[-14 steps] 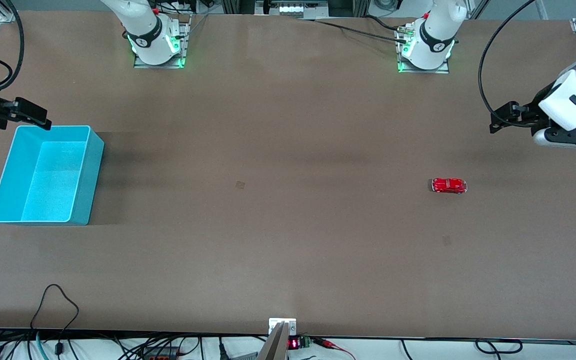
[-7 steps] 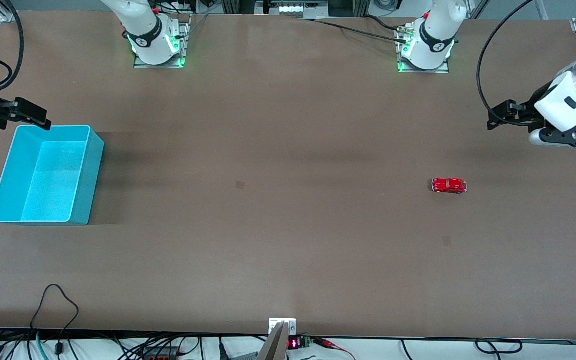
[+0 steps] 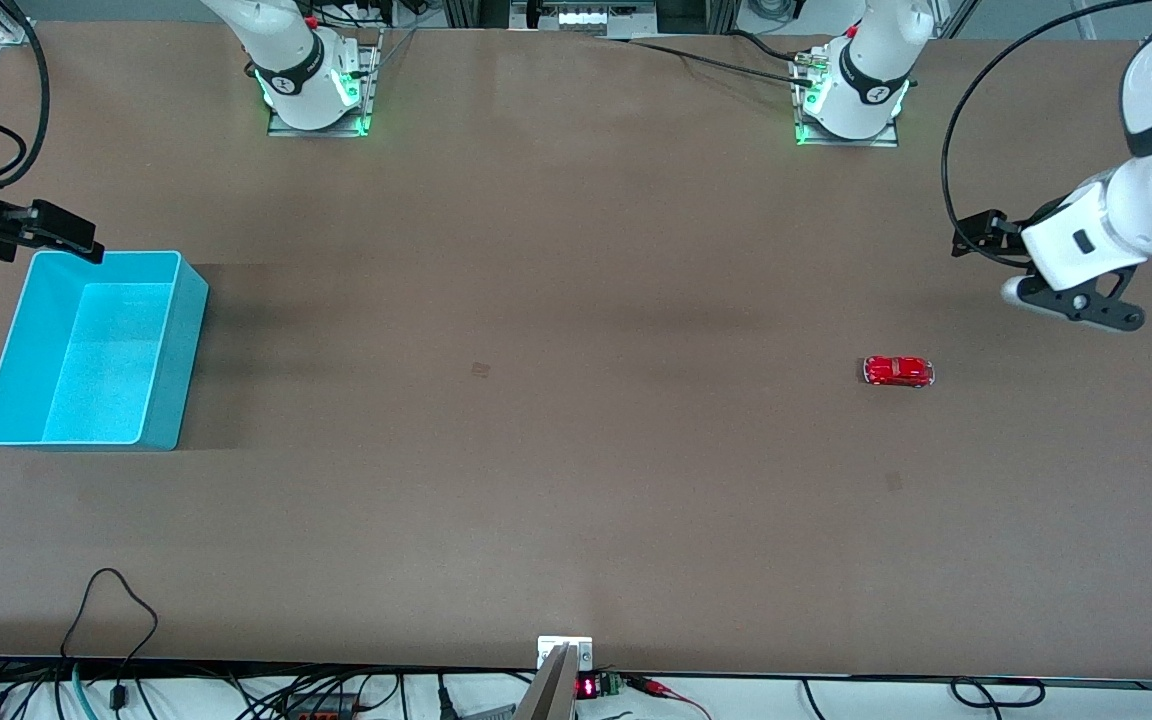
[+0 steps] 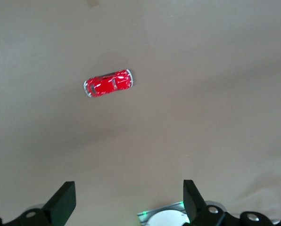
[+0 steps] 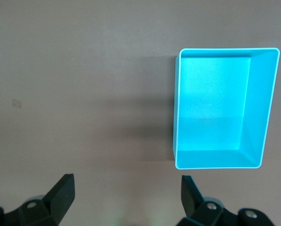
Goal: Wind red beetle toy and store in blue box
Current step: 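Move the left gripper down over the red beetle car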
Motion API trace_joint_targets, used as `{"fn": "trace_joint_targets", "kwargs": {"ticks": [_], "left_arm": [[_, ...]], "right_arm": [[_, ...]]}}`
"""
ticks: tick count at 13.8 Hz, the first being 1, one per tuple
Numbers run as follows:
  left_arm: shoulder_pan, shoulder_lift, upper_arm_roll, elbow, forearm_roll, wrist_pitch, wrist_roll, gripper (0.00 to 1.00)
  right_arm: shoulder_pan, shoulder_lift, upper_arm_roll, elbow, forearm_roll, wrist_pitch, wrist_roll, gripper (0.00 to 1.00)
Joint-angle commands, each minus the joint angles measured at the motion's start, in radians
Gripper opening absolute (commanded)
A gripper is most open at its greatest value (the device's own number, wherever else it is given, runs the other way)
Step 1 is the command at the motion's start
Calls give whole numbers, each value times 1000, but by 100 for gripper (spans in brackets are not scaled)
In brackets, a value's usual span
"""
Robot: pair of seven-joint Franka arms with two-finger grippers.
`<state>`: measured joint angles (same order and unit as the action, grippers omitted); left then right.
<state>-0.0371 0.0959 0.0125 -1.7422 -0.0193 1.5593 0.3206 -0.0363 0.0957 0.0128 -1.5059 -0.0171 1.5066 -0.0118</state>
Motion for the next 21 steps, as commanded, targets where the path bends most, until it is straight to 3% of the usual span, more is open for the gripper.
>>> {"fn": "trace_joint_targets", "kwargs": {"ticks": [1, 7, 11, 15, 21], "left_arm": [[5, 70, 1, 20, -7, 57, 173, 100], [71, 251, 9, -16, 4, 352, 817, 100], [77, 254, 7, -183, 10, 615, 1049, 100], [72, 260, 6, -368, 16, 904, 1147, 100], [69, 294, -2, -418, 16, 924, 1250, 100]], "right_arm": [[-8, -2, 4, 3, 0, 1, -13, 100], [-7, -2, 3, 3, 0, 1, -13, 100], [-10, -2, 0, 3, 0, 1, -13, 100], [-8, -2, 0, 3, 0, 1, -14, 100], [-4, -2, 0, 3, -1, 1, -14, 100]]}}
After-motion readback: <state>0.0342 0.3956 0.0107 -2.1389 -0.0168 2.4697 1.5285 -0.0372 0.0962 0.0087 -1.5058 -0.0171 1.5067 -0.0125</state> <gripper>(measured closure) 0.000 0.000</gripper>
